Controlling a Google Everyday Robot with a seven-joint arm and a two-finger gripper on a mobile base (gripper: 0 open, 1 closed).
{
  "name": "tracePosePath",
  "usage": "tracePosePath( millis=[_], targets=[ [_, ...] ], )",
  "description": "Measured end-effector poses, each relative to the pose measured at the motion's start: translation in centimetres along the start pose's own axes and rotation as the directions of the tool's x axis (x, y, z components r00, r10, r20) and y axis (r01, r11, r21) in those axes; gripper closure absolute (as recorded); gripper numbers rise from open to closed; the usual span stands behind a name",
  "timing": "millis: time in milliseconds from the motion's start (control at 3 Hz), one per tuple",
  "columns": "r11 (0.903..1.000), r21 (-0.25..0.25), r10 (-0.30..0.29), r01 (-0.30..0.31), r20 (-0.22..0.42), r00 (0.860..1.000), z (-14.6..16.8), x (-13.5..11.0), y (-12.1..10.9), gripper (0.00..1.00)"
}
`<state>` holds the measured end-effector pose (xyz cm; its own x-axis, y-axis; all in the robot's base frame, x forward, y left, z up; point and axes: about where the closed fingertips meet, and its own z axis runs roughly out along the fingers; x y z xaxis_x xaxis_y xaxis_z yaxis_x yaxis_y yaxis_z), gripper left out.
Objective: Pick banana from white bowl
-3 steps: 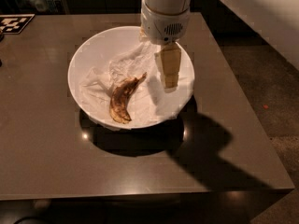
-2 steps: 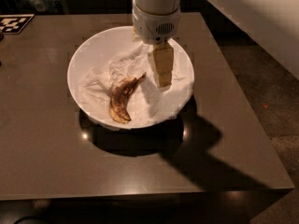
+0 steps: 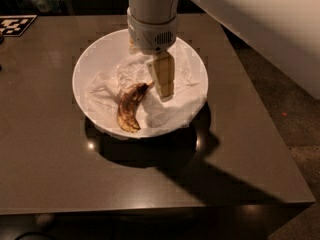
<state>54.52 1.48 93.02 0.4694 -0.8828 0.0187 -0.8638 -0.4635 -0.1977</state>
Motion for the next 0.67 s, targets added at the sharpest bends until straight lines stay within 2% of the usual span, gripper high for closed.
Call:
tracePosePath(
  millis=[333,667],
  targets=[
    [0.9997,-0.004,-0.025,0.025,0.0,1.0,0.29,-1.01,1.16,0.16],
    [0.9996,-0.026,-0.014,0.014,-0.018,1.0,0.28,-1.73,1.37,0.18]
  ],
)
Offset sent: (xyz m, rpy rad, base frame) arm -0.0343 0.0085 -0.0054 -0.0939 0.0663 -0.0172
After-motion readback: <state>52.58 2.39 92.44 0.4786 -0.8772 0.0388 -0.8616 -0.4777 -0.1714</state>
